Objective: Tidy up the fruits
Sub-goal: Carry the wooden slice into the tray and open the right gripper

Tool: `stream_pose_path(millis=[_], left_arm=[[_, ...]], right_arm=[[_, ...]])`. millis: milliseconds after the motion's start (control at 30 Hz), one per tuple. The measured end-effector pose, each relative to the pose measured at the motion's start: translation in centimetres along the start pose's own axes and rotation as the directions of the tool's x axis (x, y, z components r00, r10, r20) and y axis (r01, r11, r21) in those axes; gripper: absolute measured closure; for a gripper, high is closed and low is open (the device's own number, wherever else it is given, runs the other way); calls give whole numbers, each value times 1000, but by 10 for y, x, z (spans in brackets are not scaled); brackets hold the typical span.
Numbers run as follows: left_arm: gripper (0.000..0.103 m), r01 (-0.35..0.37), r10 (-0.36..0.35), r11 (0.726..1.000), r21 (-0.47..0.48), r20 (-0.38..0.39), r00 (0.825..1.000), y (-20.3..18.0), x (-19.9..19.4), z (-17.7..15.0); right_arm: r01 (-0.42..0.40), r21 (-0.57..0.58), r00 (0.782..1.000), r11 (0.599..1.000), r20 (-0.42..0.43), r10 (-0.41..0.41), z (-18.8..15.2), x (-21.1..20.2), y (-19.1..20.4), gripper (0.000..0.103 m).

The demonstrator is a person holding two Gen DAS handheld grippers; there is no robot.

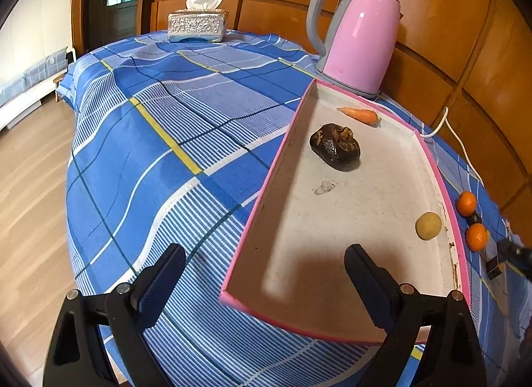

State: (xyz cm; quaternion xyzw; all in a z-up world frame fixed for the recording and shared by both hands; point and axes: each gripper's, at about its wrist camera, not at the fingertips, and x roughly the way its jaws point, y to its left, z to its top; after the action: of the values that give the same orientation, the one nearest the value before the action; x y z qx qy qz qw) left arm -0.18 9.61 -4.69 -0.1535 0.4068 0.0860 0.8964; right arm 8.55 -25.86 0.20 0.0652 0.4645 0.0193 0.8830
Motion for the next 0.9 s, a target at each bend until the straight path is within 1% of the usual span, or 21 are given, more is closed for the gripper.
stream_pose_path(millis=[200,300,400,633,767,900], left_arm=[[6,-6,6,1000,3,15,1000,1,-6,0],[6,-3,3,1000,5,21,1000,1,-8,0],[5,-1,0,1000,7,28,1000,1,-10,0],[3,-13,12,1000,11,52,999,1,-15,1],[3,-21,20,1000,12,66,998,2,-18,2],[2,-30,29,999,18,77,997,1,-19,4]], right_arm=[[-17,28,999,999,-28,17,-26,-6,-8,70],[-38,30,998,999,-44,39,-33,-4,-3,70],[-62,9,997,998,-54,62,-37,-4,7,70],[-118,-89,992,989,-56,113,-26,-4,47,70],[-156,-183,987,970,-65,147,-12,0,81,70],[-179,-265,983,948,-87,161,-5,10,112,70]])
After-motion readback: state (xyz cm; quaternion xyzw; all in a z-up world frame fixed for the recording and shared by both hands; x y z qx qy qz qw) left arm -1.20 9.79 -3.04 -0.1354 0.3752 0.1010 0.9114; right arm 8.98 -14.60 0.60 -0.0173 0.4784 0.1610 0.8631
